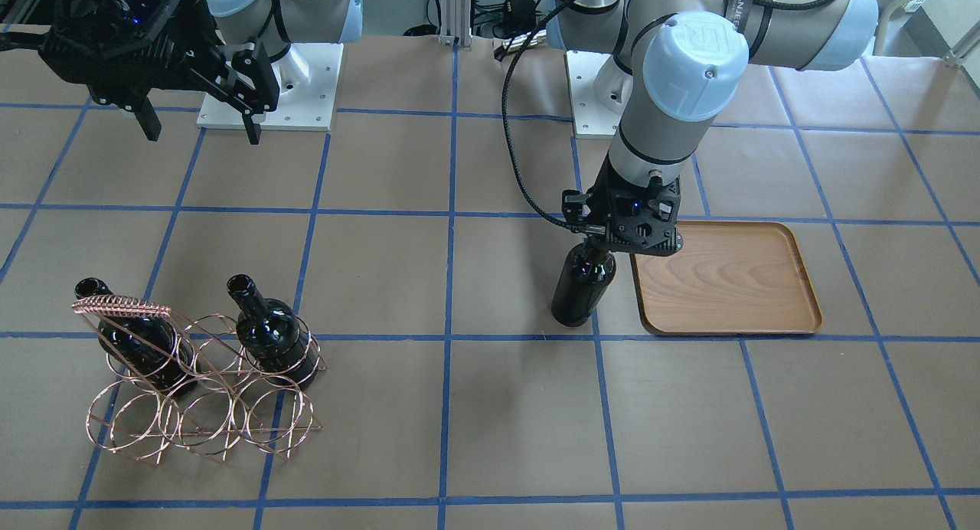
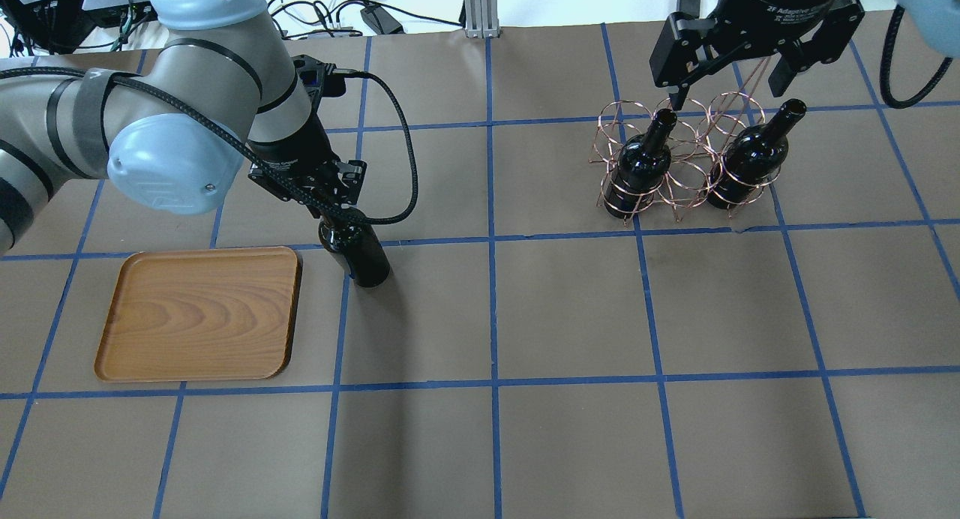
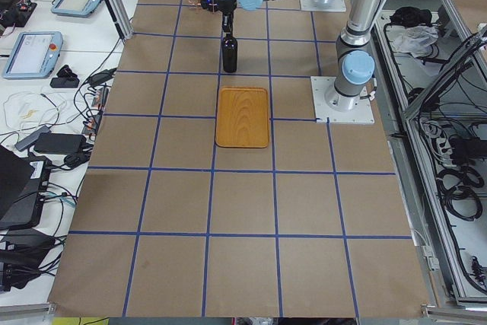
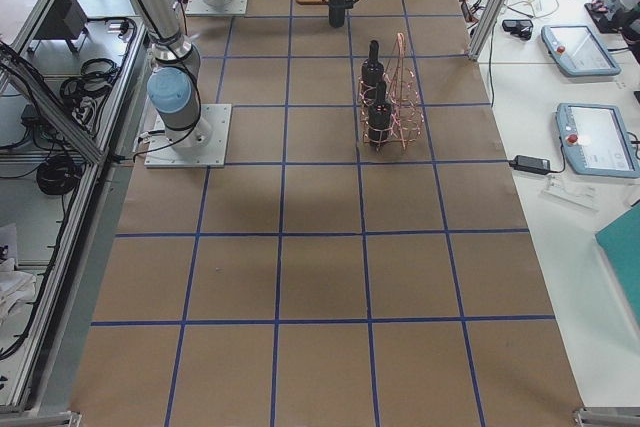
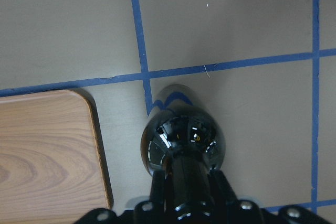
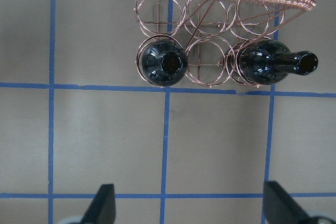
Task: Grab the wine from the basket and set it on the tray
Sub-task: 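Lift the bottle with the left gripper and move it over the tray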
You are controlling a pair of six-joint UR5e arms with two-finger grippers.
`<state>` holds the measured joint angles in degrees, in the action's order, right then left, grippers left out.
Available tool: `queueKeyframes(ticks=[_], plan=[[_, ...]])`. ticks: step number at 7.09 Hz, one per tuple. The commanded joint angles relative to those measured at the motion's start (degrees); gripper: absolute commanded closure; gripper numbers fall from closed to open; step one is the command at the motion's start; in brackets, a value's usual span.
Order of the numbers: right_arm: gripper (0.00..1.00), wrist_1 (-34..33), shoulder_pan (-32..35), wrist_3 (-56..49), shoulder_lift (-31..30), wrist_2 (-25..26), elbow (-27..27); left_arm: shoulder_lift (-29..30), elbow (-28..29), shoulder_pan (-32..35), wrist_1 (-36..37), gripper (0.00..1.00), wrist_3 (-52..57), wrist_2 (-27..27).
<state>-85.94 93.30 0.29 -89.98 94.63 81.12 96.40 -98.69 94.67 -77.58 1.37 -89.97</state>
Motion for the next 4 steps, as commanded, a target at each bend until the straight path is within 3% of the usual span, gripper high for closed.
queueKeyframes(ticks=[1, 2, 4], plan=[[0.0, -0.11, 0.04, 0.23, 0.07, -0.14, 0.0, -1.03, 1.39, -0.27, -0.11, 1.0, -0.32, -0.46], [0.0, -0.37, 0.04, 0.41, 0.15, -0.32, 0.09, -1.47, 3.75, -1.49, -1.77, 1.0, 0.64, -0.47], [0.02, -1.33, -0.05, 0.58, 0.15, -2.24, 0.44, -2.52, 9.29, -7.79, -9.31, 1.0, 13.76, -3.25]])
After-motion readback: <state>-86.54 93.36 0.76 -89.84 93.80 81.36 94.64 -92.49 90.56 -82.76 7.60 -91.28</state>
